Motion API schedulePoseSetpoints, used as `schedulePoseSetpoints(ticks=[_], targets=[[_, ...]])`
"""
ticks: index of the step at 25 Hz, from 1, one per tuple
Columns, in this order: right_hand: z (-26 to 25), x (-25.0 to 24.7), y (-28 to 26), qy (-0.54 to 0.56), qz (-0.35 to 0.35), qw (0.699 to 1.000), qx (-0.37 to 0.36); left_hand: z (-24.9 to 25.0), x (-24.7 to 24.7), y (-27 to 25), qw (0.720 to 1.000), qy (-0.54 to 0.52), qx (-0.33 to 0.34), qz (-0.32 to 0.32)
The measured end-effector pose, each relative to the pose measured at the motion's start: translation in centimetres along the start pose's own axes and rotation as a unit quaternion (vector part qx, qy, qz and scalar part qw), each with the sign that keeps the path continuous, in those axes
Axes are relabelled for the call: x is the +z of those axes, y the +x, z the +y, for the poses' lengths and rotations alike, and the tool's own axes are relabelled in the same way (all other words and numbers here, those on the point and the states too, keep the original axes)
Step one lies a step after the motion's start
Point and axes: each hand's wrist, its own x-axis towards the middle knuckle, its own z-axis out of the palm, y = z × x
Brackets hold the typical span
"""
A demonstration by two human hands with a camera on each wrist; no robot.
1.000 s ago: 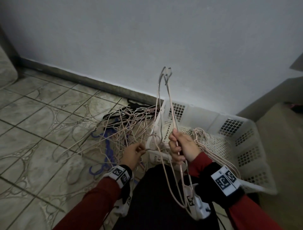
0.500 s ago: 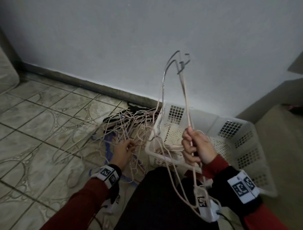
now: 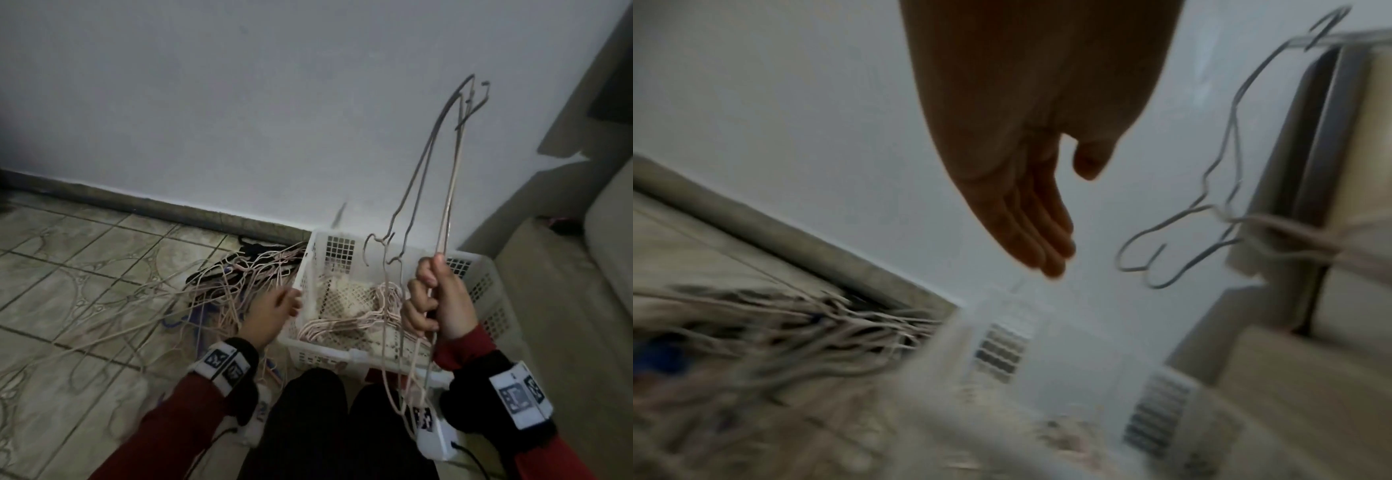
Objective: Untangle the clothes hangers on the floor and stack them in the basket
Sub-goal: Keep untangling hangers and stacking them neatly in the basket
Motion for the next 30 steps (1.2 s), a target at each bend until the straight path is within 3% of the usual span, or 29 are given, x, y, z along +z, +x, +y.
schedulePoseSetpoints(ticks=[3,6,8,12,15,18,20,21,23,24,26,28,29,30], targets=[[0.1,0.2,-0.7,0.001,-0.038,0.999,-0.016,4.9,5.4,0.1,0.959,-0.086,-0.068,-0.262],[-0.2,0.3,-1.4,-0.012,-0.063,0.997,-0.032,7.5,9.3,-0.5,0.905,-0.172,-0.102,-0.376],[-0.6,-0.3,-1.7,-0.011,-0.048,0.998,-0.045,8.5,10.4,-0.9,0.891,-0.241,-0.098,-0.373],[-1.3,-3.2,-1.7,-0.039,0.005,0.997,-0.06,8.6,10.1,-1.0,0.893,-0.339,-0.041,-0.292],[-1.3,-6.0,-2.2,-0.129,0.069,0.989,-0.035,9.0,8.3,-0.5,0.924,-0.296,0.011,-0.243],[-1.1,-9.0,-3.3,-0.25,0.123,0.96,0.037,9.9,6.2,0.0,0.96,-0.171,0.085,-0.206],[-1.5,-10.2,-4.2,-0.357,0.134,0.924,0.001,9.9,4.9,0.6,0.968,-0.055,0.164,-0.18],[-2.1,-10.6,-4.6,-0.434,0.16,0.885,-0.056,9.9,4.3,1.0,0.963,0.001,0.203,-0.177],[-3.5,-11.4,-5.2,-0.574,0.24,0.764,-0.169,9.8,2.9,1.7,0.939,0.098,0.27,-0.187],[-4.1,-11.7,-5.3,-0.62,0.273,0.709,-0.195,9.7,2.2,2.0,0.926,0.134,0.293,-0.197],[-4.8,-12.9,-4.7,-0.681,0.301,0.646,-0.168,9.7,1.5,2.4,0.91,0.164,0.307,-0.224],[-4.8,-14.4,-3.7,-0.748,0.263,0.605,-0.074,9.7,1.1,2.9,0.913,0.144,0.289,-0.248],[-4.6,-15.0,-3.3,-0.76,0.227,0.609,-0.022,9.6,1.1,3.1,0.917,0.133,0.278,-0.254],[-4.5,-15.6,-3.0,-0.751,0.196,0.631,0.01,9.3,1.1,3.5,0.92,0.132,0.273,-0.249]])
